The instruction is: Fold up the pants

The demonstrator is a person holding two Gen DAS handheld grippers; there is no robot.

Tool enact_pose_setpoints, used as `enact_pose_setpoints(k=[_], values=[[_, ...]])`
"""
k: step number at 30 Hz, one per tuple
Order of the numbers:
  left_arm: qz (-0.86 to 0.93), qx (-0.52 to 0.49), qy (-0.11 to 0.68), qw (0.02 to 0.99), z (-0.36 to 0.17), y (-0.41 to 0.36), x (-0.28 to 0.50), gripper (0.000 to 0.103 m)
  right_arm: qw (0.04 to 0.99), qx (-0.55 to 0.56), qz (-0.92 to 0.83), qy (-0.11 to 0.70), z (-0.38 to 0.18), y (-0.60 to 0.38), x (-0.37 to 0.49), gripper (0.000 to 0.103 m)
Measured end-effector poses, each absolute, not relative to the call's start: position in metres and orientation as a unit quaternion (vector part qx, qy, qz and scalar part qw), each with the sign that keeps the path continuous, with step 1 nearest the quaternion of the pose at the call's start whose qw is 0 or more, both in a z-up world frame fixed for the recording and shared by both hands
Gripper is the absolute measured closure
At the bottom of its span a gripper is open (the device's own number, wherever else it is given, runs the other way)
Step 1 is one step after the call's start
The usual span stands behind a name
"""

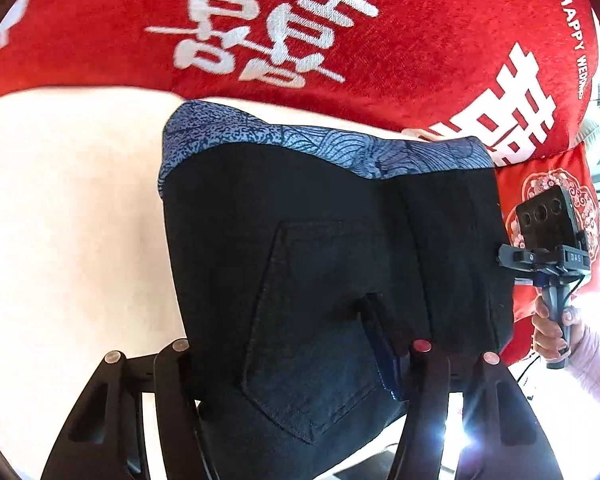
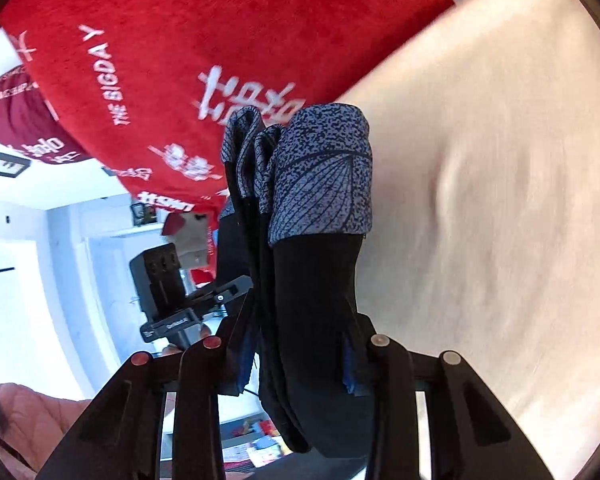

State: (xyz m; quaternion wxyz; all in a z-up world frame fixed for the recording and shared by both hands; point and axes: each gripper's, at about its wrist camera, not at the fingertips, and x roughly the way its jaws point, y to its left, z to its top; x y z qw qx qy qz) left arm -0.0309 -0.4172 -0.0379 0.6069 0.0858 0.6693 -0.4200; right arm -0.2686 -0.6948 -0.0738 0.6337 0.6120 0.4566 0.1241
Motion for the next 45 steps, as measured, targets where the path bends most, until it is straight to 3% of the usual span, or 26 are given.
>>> enact_pose_setpoints(k=[6,8,9,10,14,17,20,25,38,45], values=[[-0.367,0.121,0.680,0.623,-0.066,-0.383,-0.067,0.036,0.629,0.585,0.113,0.498,-0.090,-0.657,-0.291,0.063],[-0.344,0.134,0.694,0.619,-0.089,-0.376,-0.072,0.022,0.635,0.545,0.086,0.541,-0.107,-0.645,-0.295,0.056],[-0.336,0.132,0.683,0.635,-0.094,-0.372,-0.072,0.004,0.640,0.527,0.072,0.555,-0.113,-0.643,-0.297,0.050],[-0.329,0.139,0.673,0.648,-0.096,-0.370,-0.072,0.000,0.644,0.520,0.058,0.559,-0.118,-0.642,-0.299,0.042],[-0.335,0.124,0.677,0.644,-0.101,-0.370,-0.070,0.000,0.651,0.533,0.016,0.540,-0.119,-0.639,-0.306,0.038],[-0.337,0.124,0.673,0.647,-0.100,-0.369,-0.071,0.000,0.670,0.476,-0.054,0.567,-0.095,-0.629,-0.307,0.024],[-0.326,0.189,0.623,0.686,-0.075,-0.371,-0.084,0.000,0.682,0.428,-0.105,0.583,-0.072,-0.621,-0.311,0.022],[-0.343,0.202,0.588,0.704,-0.024,-0.363,-0.107,0.000,0.693,0.385,-0.171,0.586,-0.028,-0.597,-0.320,0.013],[-0.294,0.235,0.615,0.693,0.051,-0.328,-0.152,0.000,0.686,0.303,-0.231,0.619,0.064,-0.513,-0.334,0.013],[-0.284,0.268,0.600,0.699,0.073,-0.311,-0.154,0.000,0.674,0.299,-0.234,0.634,0.086,-0.494,-0.334,0.013]])
